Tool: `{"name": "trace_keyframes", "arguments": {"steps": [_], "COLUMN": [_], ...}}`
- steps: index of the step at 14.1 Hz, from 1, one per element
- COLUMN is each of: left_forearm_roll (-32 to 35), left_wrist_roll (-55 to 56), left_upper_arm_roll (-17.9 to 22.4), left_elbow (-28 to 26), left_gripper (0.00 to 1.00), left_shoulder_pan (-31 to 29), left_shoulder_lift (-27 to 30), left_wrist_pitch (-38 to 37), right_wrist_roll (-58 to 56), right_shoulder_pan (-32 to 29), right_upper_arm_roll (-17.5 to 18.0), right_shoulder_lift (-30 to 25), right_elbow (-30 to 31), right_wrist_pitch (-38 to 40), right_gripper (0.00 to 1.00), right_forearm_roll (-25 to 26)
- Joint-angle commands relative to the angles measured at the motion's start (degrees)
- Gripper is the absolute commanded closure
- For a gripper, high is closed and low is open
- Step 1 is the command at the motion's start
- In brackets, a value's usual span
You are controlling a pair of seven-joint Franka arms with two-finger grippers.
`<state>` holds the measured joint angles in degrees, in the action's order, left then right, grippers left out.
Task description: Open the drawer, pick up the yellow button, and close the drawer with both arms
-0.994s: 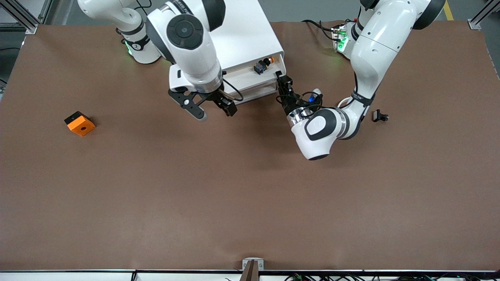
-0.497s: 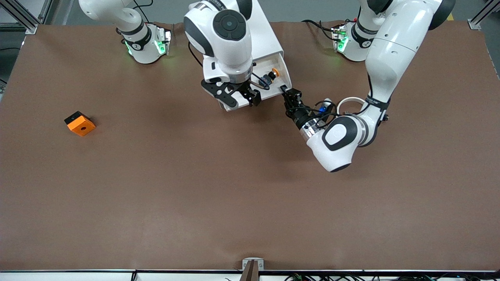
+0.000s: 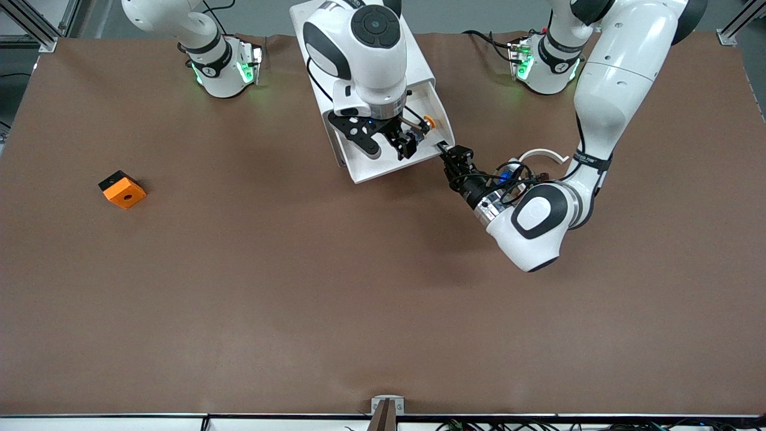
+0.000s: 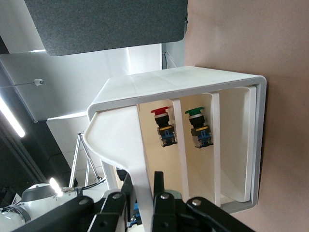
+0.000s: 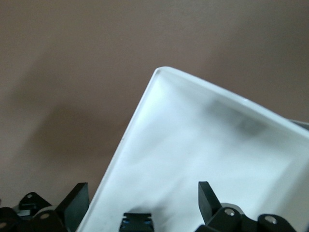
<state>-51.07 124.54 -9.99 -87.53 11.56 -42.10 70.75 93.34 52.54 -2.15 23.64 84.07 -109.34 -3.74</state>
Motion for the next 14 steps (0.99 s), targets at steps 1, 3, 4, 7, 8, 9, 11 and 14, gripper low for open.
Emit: {"name": "trace_keyframes", "arguments": {"steps": [1, 3, 4, 7, 8, 9, 11, 14], "left_forearm_roll": [-1.05, 0.00, 1.40, 3.60, 4.13, 5.01, 7.03, 9.58], "left_wrist_roll": [-0.96, -1.32, -1.58, -5.70, -7.28, -9.56, -17.54, -30.37], "left_upper_arm_roll": [-0.03, 0.06, -0.03, -0.03, -0.03, -0.03, -0.03, -0.12], "left_elbow": [0.26, 0.26, 0.34, 0.61, 1.04, 1.57, 1.93, 1.75], "left_gripper": [0.23, 0.00, 0.00, 0.00, 0.00, 0.00, 0.00, 0.00], "left_shoulder_pan": [-0.40, 0.13, 0.04, -0.05, -0.05, -0.13, -0.22, -0.93], "left_shoulder_lift": [0.96, 0.70, 0.70, 1.31, 1.40, 1.40, 1.58, 2.54], "left_wrist_pitch": [-0.62, -0.18, 0.52, 3.51, 4.56, 5.62, 6.24, 5.80], "right_wrist_roll": [2.64, 2.55, 2.46, 2.55, 2.64, 2.99, 2.99, 2.99], "right_shoulder_pan": [1.16, 1.86, 2.48, 3.18, 3.62, 4.15, 4.15, 4.15], "right_upper_arm_roll": [-0.57, -0.48, -0.48, -0.48, -0.48, -0.48, -0.48, -0.48], "right_shoulder_lift": [4.65, 6.67, 7.55, 8.70, 9.14, 9.58, 9.67, 9.50], "right_elbow": [-5.66, -7.60, -8.04, -8.13, -8.13, -8.13, -8.13, -8.22], "right_wrist_pitch": [-0.52, -0.52, -0.52, -0.17, -0.17, -0.17, 0.00, 1.41], "right_gripper": [0.00, 0.00, 0.00, 0.00, 0.00, 0.00, 0.00, 0.00], "right_forearm_roll": [0.32, 0.32, 0.23, -0.12, -0.30, -0.73, -1.35, -2.84]}}
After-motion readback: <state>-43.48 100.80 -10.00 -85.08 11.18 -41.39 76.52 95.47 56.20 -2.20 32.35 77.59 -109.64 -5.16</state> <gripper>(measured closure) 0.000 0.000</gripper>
